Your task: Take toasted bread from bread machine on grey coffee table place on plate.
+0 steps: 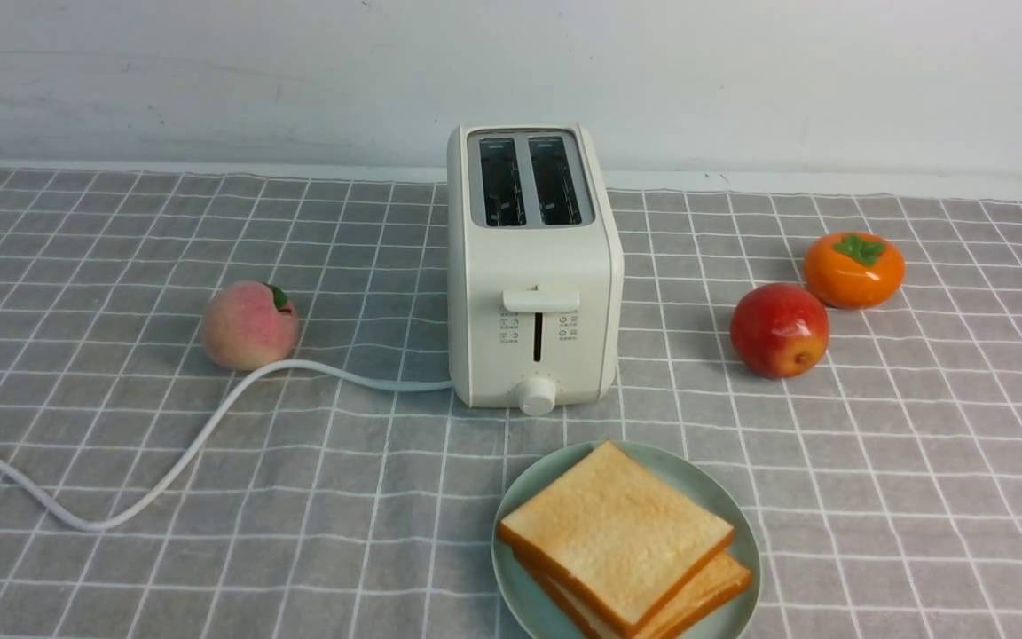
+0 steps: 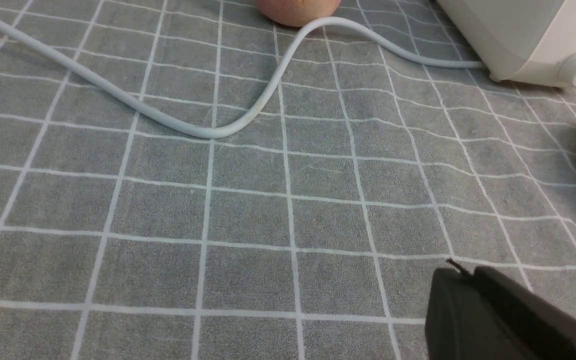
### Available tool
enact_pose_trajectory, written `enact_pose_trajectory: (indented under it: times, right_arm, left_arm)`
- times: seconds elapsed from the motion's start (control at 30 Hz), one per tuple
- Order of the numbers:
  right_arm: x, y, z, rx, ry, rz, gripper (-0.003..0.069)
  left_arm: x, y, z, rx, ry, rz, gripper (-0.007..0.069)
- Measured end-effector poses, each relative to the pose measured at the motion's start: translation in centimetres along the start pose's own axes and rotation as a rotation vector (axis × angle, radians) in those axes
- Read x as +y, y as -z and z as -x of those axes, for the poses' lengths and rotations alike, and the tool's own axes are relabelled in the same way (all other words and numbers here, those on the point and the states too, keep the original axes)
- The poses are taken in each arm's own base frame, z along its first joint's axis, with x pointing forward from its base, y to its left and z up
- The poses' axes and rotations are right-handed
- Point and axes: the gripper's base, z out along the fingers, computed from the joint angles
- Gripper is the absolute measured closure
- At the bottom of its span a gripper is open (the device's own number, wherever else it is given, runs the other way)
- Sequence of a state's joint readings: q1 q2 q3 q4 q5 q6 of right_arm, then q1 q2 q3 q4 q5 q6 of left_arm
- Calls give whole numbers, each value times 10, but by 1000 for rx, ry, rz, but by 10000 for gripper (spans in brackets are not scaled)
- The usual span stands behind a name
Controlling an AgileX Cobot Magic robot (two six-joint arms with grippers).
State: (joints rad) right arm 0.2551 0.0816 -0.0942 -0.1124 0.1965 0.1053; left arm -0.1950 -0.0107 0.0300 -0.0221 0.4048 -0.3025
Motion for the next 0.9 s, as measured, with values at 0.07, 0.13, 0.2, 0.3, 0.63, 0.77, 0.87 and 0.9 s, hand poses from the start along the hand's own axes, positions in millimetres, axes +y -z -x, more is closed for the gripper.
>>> enact_pose_trajectory:
  times: [0.07,0.13,0.2,0.3,0.63,0.77,0.87,0.9]
  right_arm:
    - [-1,0,0,0,-1,-9,585]
    - [-2,0,0,1,-3,-27,584]
    - [-5,0,0,2,-8,-81,584]
    - [-9,1,0,2,-13,-150,579]
    - [-16,3,-11,55,28,-268,569]
    - [-16,3,-40,115,16,-273,566]
    - [-16,4,-49,189,-13,-282,563]
    - [-16,5,-49,194,-17,-284,562]
  left_arm:
    - [0,0,0,0,0,0,596]
    - [0,0,0,0,0,0,595]
    - [0,0,0,0,-1,0,591]
    - [0,0,0,0,-1,0,587]
    - [0,0,0,0,-1,0,585]
    - [0,0,0,0,-1,0,575]
    - [0,0,0,-3,-1,-1,571]
    - [0,0,0,-3,-1,-1,570]
